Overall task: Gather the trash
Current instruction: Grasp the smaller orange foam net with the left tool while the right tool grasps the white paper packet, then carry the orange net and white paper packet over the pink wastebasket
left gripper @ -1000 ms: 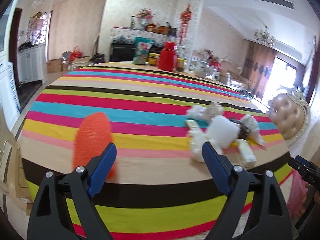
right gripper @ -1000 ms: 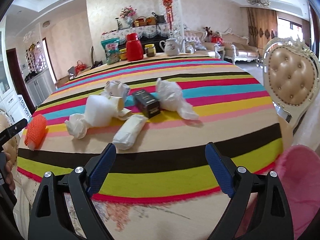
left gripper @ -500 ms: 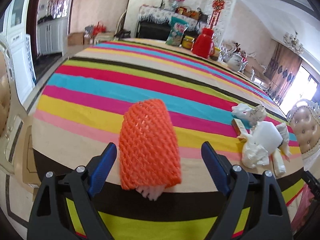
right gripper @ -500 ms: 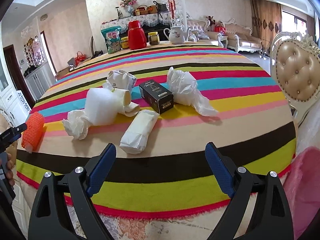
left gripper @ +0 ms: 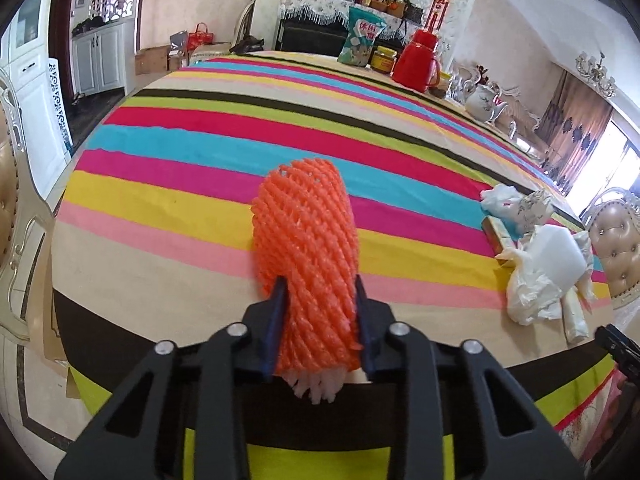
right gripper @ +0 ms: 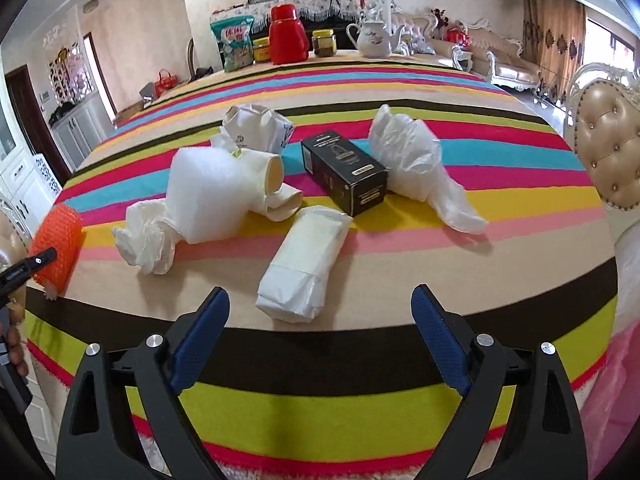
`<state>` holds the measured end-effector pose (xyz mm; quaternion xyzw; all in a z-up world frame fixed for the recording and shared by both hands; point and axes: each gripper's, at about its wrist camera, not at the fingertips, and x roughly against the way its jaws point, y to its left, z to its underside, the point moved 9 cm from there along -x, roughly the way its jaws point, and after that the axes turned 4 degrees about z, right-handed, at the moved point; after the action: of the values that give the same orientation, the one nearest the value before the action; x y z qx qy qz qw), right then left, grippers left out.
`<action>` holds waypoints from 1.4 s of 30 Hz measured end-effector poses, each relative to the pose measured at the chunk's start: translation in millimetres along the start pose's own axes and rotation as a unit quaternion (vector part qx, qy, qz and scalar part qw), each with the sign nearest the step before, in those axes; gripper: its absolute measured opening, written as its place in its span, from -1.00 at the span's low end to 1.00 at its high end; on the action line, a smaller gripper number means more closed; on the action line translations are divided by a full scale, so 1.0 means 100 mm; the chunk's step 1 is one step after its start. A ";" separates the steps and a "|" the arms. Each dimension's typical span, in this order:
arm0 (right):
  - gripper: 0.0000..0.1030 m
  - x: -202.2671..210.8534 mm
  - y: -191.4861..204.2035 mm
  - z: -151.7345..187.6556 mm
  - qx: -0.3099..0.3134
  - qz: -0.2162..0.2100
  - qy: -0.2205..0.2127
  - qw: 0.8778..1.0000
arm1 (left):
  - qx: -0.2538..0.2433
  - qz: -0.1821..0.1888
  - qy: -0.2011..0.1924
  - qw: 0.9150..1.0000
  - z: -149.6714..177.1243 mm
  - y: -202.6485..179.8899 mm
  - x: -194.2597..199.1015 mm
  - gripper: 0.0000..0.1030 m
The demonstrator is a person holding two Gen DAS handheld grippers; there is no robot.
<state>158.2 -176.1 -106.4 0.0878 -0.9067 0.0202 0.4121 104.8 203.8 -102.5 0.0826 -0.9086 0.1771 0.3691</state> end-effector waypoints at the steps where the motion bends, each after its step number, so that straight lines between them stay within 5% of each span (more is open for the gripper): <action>1: 0.67 -0.04 0.02 -0.01 0.000 0.000 0.005 1.000 | -0.002 0.002 -0.002 1.000 0.00 -0.02 0.02 -0.47; 6: 0.64 -0.20 0.05 -0.04 -0.001 0.007 0.025 1.000 | -0.012 0.021 -0.009 1.000 0.01 -0.17 0.08 -0.51; 19: -0.21 -0.42 0.15 0.03 0.036 0.010 0.067 0.997 | -0.046 0.064 -0.041 0.996 -0.05 -0.71 0.36 -0.50; 42: -0.27 0.25 -0.19 0.07 -0.004 -0.016 -0.024 1.000 | -0.090 0.108 -0.043 0.989 0.10 -1.33 0.41 -0.51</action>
<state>140.7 -199.0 -92.9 0.1013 -0.9149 0.0083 0.3908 106.8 76.8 -45.9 -0.0418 -0.9393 0.1300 0.3147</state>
